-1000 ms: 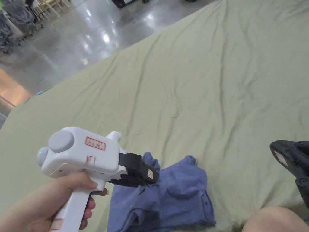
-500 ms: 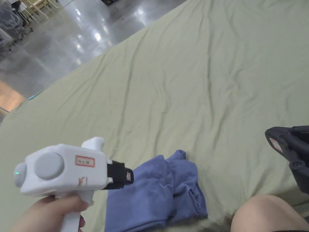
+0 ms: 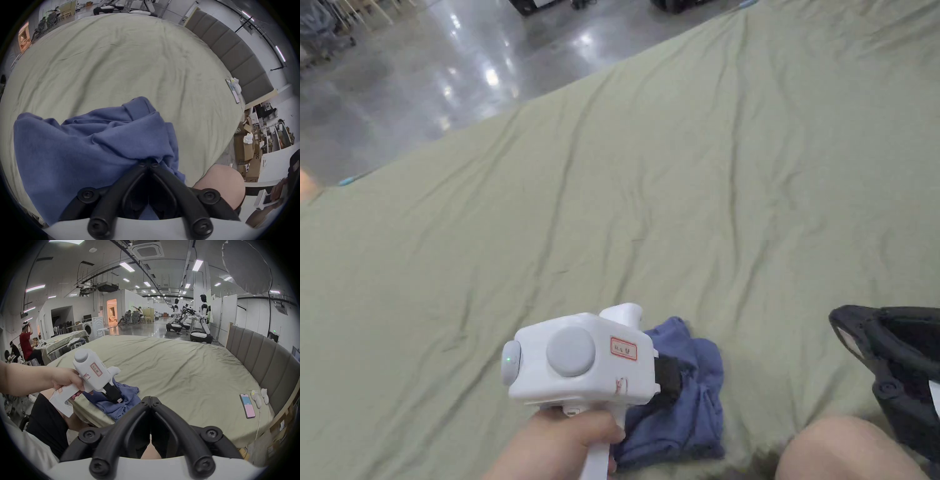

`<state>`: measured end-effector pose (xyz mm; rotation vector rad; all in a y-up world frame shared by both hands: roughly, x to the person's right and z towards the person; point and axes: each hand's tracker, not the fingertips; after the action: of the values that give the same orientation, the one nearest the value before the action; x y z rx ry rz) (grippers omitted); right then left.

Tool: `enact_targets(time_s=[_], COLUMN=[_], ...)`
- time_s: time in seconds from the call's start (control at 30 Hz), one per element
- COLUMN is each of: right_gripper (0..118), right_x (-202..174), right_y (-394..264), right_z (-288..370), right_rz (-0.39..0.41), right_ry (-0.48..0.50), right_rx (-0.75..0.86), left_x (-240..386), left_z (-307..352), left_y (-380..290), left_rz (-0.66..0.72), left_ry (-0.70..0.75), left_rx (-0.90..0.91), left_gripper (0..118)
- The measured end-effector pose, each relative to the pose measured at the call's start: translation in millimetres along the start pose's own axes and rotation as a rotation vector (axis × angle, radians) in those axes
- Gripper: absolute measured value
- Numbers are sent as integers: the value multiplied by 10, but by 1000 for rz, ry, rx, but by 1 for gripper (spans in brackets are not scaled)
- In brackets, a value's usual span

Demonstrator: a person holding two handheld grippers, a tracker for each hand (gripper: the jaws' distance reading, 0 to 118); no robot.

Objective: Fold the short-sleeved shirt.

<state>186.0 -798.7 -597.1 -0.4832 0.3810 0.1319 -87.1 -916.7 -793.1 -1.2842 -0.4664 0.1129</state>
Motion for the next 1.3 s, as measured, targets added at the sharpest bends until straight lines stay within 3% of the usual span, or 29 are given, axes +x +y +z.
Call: enact_targets(time_s=[0.1, 0.27, 0.33, 0.4, 0.5, 0.63, 0.67, 0.7, 0.83, 0.9, 0.97, 1.0, 1.03, 1.07, 1.13, 1.23, 1.3], right_gripper=[1, 1, 1, 1, 0, 0, 0, 0, 1, 1, 1, 1, 1, 1, 1, 1, 1], right_x=[-159, -511, -665, -801, -928, -916, -830, -769, -732, -748, -777, -779, -767, -752, -712, -685, -663], right_y=[90, 281, 343, 359, 210, -108, -147, -128, -18, 7, 21, 15, -2, -12, -34, -48, -58], right_z=[-96, -595, -942, -1417, -2099, -2591, -2613, -2596, -2640, -2669, -2677, -2675, -2666, -2667, -2678, -2681, -2691], right_rz=[11, -17, -85, -224, -319, -307, -438, -479, -407, -395, -367, -361, -363, -370, -399, -417, -427], right_ry=[21, 134, 206, 316, 332, 215, 238, 267, 244, 236, 233, 233, 235, 238, 252, 265, 273], right_rx=[-10, -103, -152, -218, -371, -602, -628, -593, -654, -673, -680, -679, -678, -677, -678, -681, -682], left_x=[-186, -681, -988, -1332, -1723, -2118, -2170, -2201, -2362, -2437, -2549, -2563, -2573, -2572, -2571, -2436, -2291], left_z=[313, 1351, 1647, 1778, 1745, 1516, 1472, 1413, 1014, 758, 575, 504, 436, 353, 262, 167, 66], left_y=[-42, -432, -714, -1026, -1387, -1499, -1484, -1427, -1169, -966, -821, -749, -697, -653, -621, -520, -449], left_rz=[85, 66, 136, 225, 322, 429, 408, 397, 413, 486, 481, 466, 457, 452, 450, 415, 280], left_ry=[-240, -357, -389, -452, -521, -587, -578, -573, -705, -688, -641, -640, -649, -685, -835, -843, -861], left_rx=[88, 413, 515, 585, 613, 545, 554, 544, 391, 283, 258, 251, 239, 211, 187, 113, 65], left_gripper=[0, 0, 0, 0, 0, 0, 0, 0, 0, 0, 20, 44, 80, 99, 105, 104, 101])
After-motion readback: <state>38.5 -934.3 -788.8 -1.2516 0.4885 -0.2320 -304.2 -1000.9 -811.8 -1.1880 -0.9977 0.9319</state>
